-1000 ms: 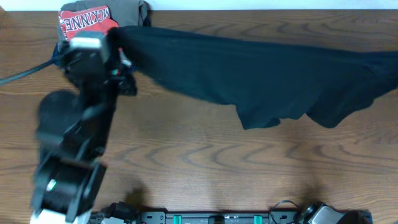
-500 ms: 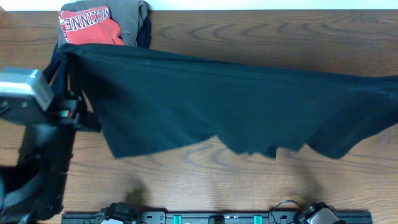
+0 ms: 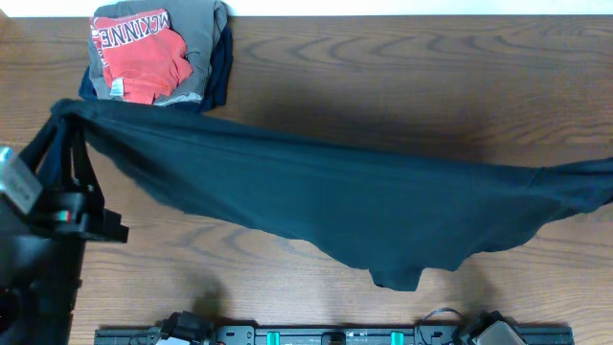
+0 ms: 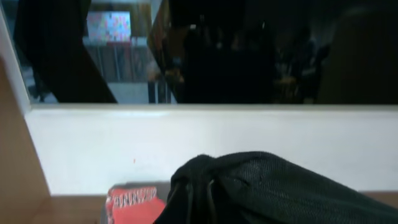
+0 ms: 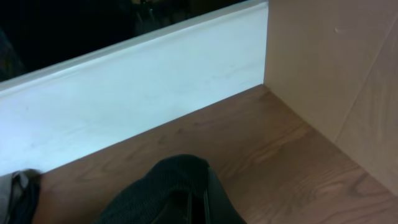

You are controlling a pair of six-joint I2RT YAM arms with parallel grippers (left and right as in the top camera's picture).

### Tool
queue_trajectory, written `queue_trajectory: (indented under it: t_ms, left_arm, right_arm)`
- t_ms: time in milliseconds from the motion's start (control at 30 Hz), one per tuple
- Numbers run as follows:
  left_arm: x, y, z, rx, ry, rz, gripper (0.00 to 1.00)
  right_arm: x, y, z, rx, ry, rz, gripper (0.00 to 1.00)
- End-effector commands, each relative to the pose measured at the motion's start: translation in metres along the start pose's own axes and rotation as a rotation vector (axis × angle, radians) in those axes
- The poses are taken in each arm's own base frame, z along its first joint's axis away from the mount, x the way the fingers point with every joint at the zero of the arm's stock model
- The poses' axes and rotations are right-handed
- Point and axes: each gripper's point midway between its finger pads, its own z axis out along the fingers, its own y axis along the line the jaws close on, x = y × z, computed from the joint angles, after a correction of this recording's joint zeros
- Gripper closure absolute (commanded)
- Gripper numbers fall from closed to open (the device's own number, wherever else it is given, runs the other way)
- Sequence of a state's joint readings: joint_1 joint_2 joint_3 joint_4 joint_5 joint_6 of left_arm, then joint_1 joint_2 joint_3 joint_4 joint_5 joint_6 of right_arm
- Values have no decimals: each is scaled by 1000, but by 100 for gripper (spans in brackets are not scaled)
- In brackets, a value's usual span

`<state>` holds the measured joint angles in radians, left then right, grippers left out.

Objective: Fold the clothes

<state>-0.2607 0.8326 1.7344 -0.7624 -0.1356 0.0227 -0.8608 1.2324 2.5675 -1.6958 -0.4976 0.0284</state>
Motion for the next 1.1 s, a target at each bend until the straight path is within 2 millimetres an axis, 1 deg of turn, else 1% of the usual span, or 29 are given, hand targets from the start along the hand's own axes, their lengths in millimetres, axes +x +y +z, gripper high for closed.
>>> queue_trajectory:
  t_ms: [0,100,200,300,400,467,500,600,700,733,767,867,933,1067]
  left_arm:
    - [24,2,35,-45,99,4,94]
    - [52,-3,69,-52,211,11,94]
    - [82,-8,103,-61,313,18,94]
    - [111,-13,136,-68,402,32,94]
    - [137,-17,165,-78,467,36,94]
    - [154,-19,183,-80,501,43,94]
    - [162,-21,192,-81,516,46,94]
    - [182,-24,218,-85,542,52,94]
    - [201,-22,245,-98,551,51,94]
    - [210,-20,257,-107,552,50,94]
    - [214,-19,262,-110,553,49,94]
    - [235,-13,288,-127,555,46,94]
    - [251,-11,307,-134,551,43,94]
    - [282,-13,344,-136,525,38,94]
  right_arm:
    - [6,-24,29,43,88,7,99]
    - [16,-38,55,38,176,24,99]
    - [30,-56,87,28,281,49,99]
    - [42,-69,126,-3,384,68,99]
    - [52,-74,167,-47,465,67,99]
    - [60,-75,201,-71,513,51,99]
    - [63,-74,213,-74,527,45,99]
    - [79,-71,264,-71,586,14,99]
    - [104,-64,316,-82,649,-30,99]
    - [115,-61,338,-82,669,-41,99]
    - [120,-60,348,-81,676,-42,99]
    - [140,-51,393,-103,683,-55,99]
    - [150,-46,419,-112,673,-46,99]
    - [171,-39,459,-126,662,-41,99]
